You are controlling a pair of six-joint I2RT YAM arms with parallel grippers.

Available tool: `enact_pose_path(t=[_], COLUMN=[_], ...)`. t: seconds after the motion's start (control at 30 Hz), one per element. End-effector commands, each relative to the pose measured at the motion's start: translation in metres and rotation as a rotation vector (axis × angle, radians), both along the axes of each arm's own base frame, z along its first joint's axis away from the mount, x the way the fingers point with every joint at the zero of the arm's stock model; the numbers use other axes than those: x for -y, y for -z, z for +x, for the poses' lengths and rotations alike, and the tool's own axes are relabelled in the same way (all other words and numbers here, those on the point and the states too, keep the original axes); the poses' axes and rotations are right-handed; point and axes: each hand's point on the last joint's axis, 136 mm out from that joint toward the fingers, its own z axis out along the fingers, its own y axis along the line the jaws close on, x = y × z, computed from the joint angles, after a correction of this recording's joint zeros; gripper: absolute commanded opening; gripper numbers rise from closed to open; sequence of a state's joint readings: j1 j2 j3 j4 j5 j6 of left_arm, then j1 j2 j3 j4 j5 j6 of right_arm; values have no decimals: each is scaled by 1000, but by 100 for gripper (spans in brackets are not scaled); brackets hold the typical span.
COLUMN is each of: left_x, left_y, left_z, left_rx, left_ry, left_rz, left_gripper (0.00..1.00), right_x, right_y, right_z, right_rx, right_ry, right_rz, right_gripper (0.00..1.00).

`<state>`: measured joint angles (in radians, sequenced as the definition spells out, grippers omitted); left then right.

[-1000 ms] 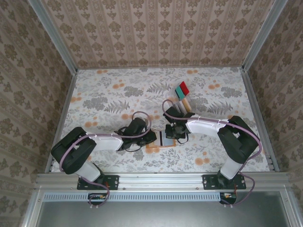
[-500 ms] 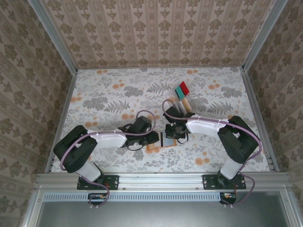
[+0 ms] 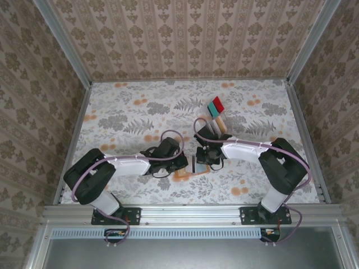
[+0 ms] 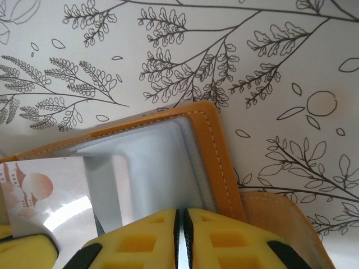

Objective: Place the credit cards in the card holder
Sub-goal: Insert the credit card into the card slot.

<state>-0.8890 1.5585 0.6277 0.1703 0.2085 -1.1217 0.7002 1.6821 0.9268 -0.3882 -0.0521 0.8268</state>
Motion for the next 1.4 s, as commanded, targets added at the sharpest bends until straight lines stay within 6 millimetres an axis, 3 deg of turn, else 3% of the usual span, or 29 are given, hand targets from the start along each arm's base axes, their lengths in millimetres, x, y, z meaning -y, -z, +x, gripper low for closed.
enact_pose_path(t=[0.0,0.3,0.53,0.63,0.8,1.0,1.13,1.37], left_x=[-10,-27,-1,2,-8,-12,-11,-13], left_y=[20,24,16,17,21,20,18,16], left_z=[-4,-7,-7,-10,-13,-13,-12,-13], left_rx=[-54,-52,-36,-41,-46,-40,-32,-27], left_ry=[-82,-154,-64,-34,-32,-22,0,33], left_rz=[11,19,21,54,110,146,168,204], left_gripper=[0,0,0,7,16,19,20,25], right_x=[20,20,9,7,8,27,36,21], right_y=[24,22,20,17,-2,-27,-17,-1], right_z=[-20,-20,-21,-21,-14,-1,-3,-12], right_rx=[-77,-70,-79,-74,-32,29,-6,-60], right_ry=[38,49,68,70,62,63,58,26], right_rz=[-70,-61,19,31,41,-9,-29,40], right_gripper=[15,16,16,16,18,24,24,19])
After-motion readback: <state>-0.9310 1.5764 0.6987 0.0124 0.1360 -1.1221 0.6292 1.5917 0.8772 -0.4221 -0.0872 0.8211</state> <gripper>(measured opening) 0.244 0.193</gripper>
